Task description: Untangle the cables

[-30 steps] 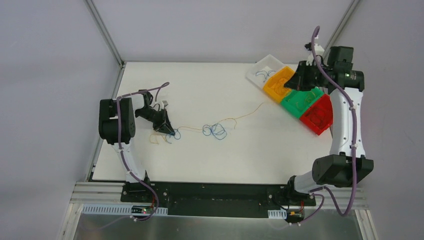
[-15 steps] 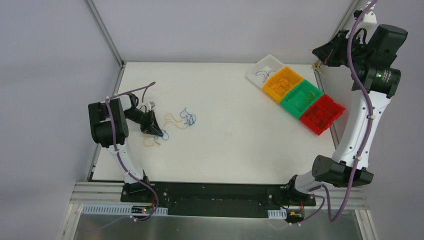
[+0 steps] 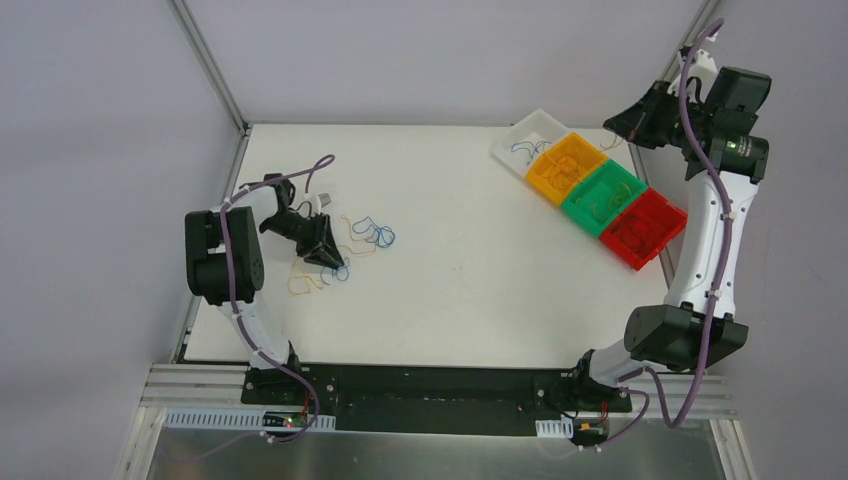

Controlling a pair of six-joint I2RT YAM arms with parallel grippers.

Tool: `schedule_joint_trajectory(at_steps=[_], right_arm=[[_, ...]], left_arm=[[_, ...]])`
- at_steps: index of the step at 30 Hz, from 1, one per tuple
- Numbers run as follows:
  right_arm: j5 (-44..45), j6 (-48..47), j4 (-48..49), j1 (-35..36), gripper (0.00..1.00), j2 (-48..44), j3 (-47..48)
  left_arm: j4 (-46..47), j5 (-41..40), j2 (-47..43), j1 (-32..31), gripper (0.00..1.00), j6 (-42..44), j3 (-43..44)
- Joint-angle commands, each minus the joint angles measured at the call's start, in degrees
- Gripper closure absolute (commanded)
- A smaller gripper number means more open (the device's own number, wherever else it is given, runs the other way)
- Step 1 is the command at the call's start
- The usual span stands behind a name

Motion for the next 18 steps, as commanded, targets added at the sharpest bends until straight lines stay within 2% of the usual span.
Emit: schedule_joint_trajectory(at_steps=[1, 4, 7, 18], right_arm=[[0.9, 1.3, 5.0, 1.4, 1.0, 0.9, -4.0], [2.4, -0.6, 8.0, 3.3, 1.0, 3.3, -6.3], [5.0, -1.9, 9.6, 3.8, 1.0, 6.6, -6.0], [5.7, -6.7, 6.6, 0.5, 1.0, 10.3, -3.8]], left_arm=[[-2.2, 1.8, -3.1, -5.5, 0.74, 1.7, 1.4], [-1.9, 0.7, -1.8, -8.4, 0.75, 1.2, 2.1], [-1.5, 0.2, -0.6, -8.5, 0.76, -0.3, 2.9], [-0.7, -1.2, 3.1, -10.4, 0.76, -2.9, 5.7]])
